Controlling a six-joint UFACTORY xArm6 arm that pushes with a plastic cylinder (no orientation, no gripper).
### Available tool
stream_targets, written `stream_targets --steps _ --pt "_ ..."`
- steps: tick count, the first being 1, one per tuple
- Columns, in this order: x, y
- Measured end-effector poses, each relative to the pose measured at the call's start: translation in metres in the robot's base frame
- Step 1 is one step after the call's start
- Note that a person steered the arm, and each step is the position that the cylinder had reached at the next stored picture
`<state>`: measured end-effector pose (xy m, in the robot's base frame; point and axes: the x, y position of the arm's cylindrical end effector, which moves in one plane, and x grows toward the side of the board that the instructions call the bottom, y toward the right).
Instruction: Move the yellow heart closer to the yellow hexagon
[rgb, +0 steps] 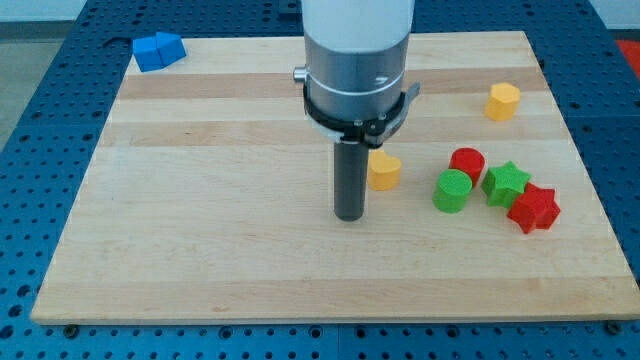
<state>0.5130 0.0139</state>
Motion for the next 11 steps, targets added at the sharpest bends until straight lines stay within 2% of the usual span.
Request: stream_targets --steps 2,3,5,6,7,8,9,11 --pt "-0.055 0.046" --pt "-0.065 0.071" --pt "-0.078 0.085" --pt "-0.078 0.083" --pt "-0.080 0.055" --pt "-0.097 0.056" --pt "-0.111 0.094" --pt "-0.112 0.142"
